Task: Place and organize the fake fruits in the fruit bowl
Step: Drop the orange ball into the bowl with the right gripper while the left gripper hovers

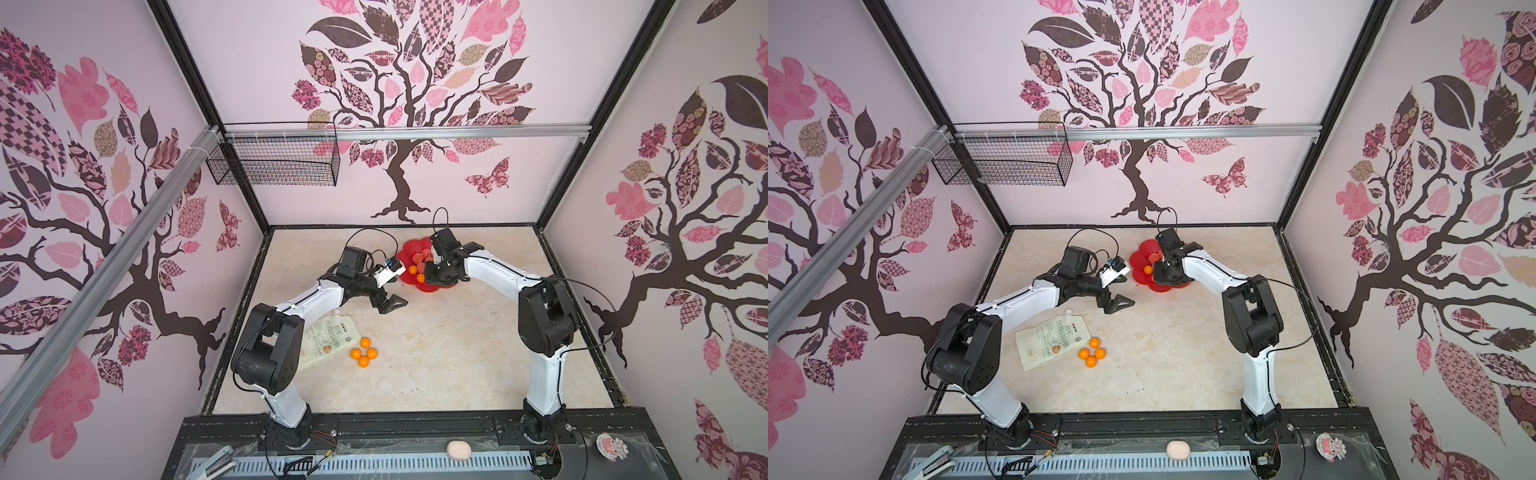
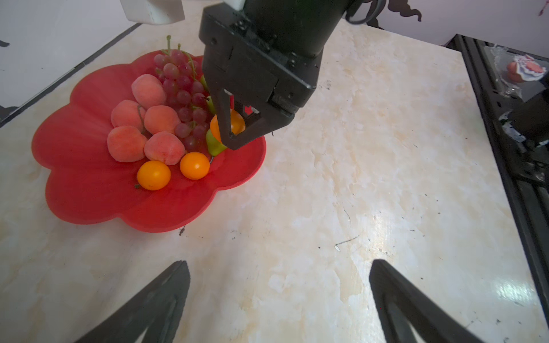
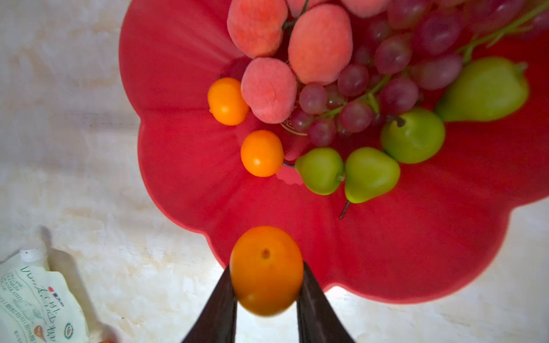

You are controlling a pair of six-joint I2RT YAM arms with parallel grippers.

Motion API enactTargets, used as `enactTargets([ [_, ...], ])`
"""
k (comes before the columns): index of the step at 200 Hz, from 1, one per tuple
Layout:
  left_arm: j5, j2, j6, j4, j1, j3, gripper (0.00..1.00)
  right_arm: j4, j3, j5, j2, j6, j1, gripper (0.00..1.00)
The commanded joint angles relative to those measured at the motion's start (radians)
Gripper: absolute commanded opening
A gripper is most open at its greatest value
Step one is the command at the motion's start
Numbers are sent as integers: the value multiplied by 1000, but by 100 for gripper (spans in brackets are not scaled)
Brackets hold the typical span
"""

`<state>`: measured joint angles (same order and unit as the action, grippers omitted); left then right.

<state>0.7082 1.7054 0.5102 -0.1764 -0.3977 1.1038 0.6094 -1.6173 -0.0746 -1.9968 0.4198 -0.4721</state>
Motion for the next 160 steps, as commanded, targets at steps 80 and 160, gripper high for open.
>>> enactTargets([
  [80,-224,59,-183,92,-49,9,99,71,-120,15,-105,-34,20,33],
  [160,-258,69,-173,39,-48,39,98,99,-157,10,-175,-47,21,35],
])
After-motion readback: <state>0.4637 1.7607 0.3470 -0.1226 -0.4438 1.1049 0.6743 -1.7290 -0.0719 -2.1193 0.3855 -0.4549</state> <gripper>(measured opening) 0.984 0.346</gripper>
